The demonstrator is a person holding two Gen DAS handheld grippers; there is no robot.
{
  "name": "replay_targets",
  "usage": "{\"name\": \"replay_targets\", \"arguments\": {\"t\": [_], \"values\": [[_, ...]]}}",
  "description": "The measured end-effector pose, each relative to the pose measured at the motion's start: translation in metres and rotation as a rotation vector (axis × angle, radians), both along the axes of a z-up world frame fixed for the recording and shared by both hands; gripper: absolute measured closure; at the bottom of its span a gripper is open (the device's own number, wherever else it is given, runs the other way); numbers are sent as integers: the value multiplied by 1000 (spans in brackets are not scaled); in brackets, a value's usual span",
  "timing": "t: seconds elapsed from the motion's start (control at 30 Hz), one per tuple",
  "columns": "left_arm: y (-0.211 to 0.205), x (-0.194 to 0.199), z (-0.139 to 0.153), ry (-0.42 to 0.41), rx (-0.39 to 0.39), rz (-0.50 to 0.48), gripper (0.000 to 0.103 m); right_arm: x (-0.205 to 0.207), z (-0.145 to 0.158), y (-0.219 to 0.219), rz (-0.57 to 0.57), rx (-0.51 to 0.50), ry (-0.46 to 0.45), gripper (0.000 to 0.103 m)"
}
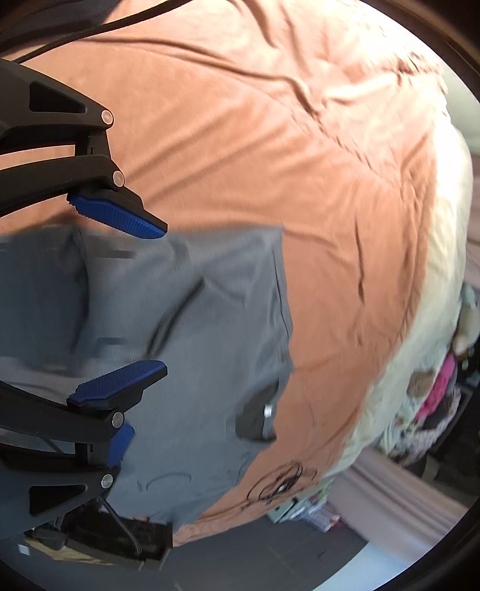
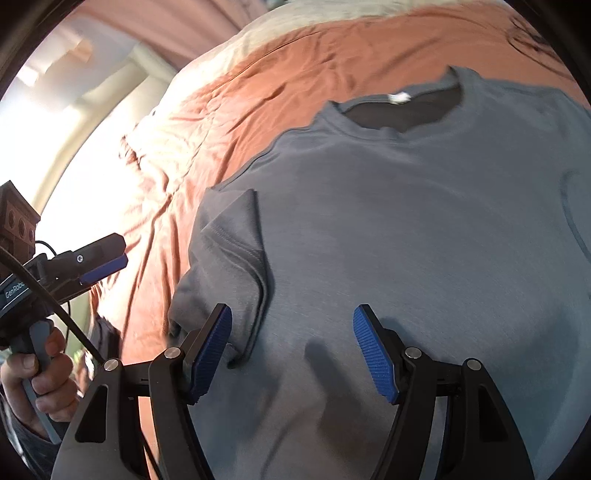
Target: Fold small clothes
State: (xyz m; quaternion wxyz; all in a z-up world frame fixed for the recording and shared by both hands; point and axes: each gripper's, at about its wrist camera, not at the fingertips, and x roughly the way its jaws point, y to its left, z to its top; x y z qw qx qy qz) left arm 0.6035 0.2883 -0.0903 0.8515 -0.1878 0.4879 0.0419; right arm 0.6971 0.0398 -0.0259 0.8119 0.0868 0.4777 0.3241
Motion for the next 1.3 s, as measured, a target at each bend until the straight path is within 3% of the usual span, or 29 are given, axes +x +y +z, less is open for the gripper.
{"name": "replay_targets", "arguments": {"t": [0.1,0.3,0.53,0.63,0.73,0.8,0.87,1.0,1.1,1.3], "values": [[14,-7,-11,36,7,28,52,3,-4,20,35,-51,-15,36],[33,-20,-39,100,-12,65,66,14,-9,66,102,-176,-73,36],[36,-25,-68,136,-45,63,67,20,-15,120,175,-360,-164,36],[35,-26,-78,152,-48,63,67,21,-20,139,214,-446,-207,46],[36,-27,-84,165,-46,70,68,22,-23,155,244,-501,-249,62],[36,-27,-86,168,-36,70,69,21,-20,158,261,-494,-266,75],[35,-25,-86,172,-25,67,69,23,-16,153,244,-477,-270,79],[33,-23,-87,180,-7,64,69,40,-12,123,164,-404,-208,96],[30,-19,-87,185,7,64,69,58,-12,93,72,-331,-130,96],[29,-18,-85,180,-10,74,69,76,-22,65,63,-165,26,95]]}}
